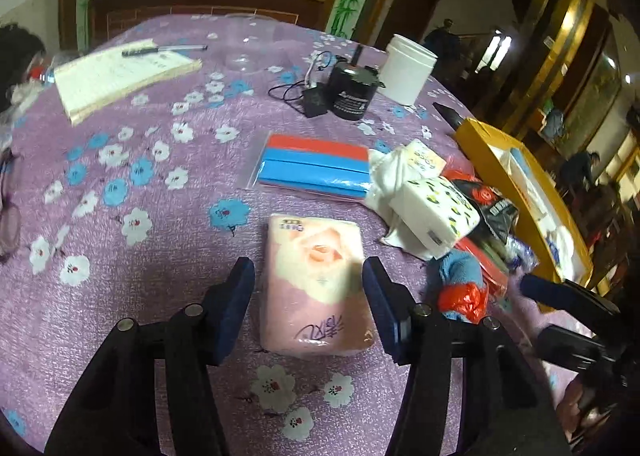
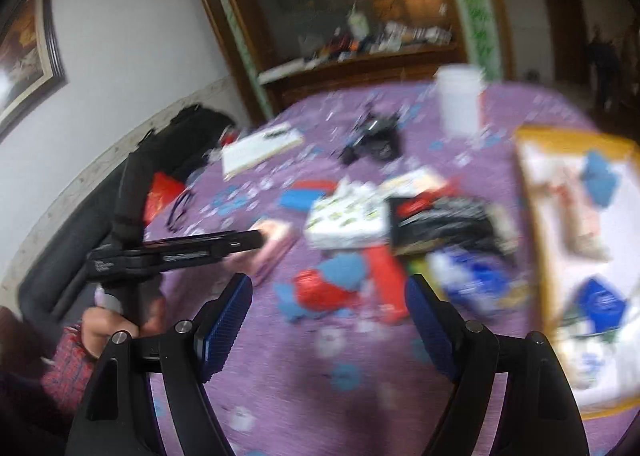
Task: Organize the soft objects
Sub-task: 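Grasp the pink tissue pack with the left gripper while the right approaches the blue-and-red cloth, then grasp the blue cloth with red bag using the right gripper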
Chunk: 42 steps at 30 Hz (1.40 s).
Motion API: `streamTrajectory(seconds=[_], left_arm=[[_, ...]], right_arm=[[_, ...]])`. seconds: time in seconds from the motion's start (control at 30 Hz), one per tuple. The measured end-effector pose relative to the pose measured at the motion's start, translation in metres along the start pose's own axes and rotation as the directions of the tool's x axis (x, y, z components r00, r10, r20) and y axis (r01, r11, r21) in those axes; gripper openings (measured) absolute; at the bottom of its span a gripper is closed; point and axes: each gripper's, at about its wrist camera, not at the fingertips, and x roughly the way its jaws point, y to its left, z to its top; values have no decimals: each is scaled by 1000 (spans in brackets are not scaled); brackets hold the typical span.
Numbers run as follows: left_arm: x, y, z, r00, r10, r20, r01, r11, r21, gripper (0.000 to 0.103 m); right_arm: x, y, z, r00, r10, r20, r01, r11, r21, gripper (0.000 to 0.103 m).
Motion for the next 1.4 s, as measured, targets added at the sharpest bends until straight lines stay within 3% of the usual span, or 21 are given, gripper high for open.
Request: streamTrajectory(seconds=[0.1,0.23,0.3,0.37,0.4,0.47,0.53,0.57,0.6,0.7,0.77,0.9,1.0,1.17,1.3,1.4], left_arm=[[4,-13,-2,1000,23,-4,-23,998,60,67],[5,-28,-7,997,78,-1,-77,986,146,69],[8,-28,-7,996,90,-13,-86,984,154,70],[11,-24,-6,995,94,-34,-88,987,137,70],[13,-22,-6,994,93,-49,-86,988,127,70],[20,-20,-5,993,90,-78,-81,990,114,69],[20,-23,-5,991,107,-77,-97,987,128,65],[19,-25,-6,991,109,-73,-99,986,136,54],[18,-26,-6,994,88,-67,-78,988,136,51],[6,-22,-5,998,56,-10,-55,993,108,51],[-5,-23,-6,998,48,49,-53,993,106,51],[-23,-33,-8,986,84,145,-103,987,127,51],[-28,-42,-5,980,107,169,-129,984,121,52],[-22,-64,0,973,124,193,-146,984,103,52],[-17,-73,-1,954,178,243,-209,972,110,52],[-14,-70,-1,955,176,241,-205,973,102,52]], right_arm=[[26,-2,1,998,-8,-69,12,998,55,74],[50,-8,4,991,-32,-128,45,995,94,61],[59,-10,7,988,-49,-149,63,994,92,60],[70,-8,8,983,-60,-171,74,994,77,51],[75,-8,8,982,-61,-179,73,995,64,42],[73,-6,8,983,-67,-173,74,997,37,40],[65,-1,8,989,-57,-134,59,998,14,38],[56,2,9,996,-36,-83,37,999,3,38],[49,4,10,998,-37,-45,36,999,-11,38],[23,13,13,988,-103,117,113,990,-84,38],[14,12,12,983,-78,166,93,992,-86,38],[14,5,9,982,-58,182,72,995,-72,38],[7,-2,8,980,-48,193,58,997,-47,38],[4,-4,12,968,-110,225,118,993,-23,38],[4,-6,12,962,-143,231,152,988,-21,38],[2,-6,12,954,-160,255,169,985,-16,38]])
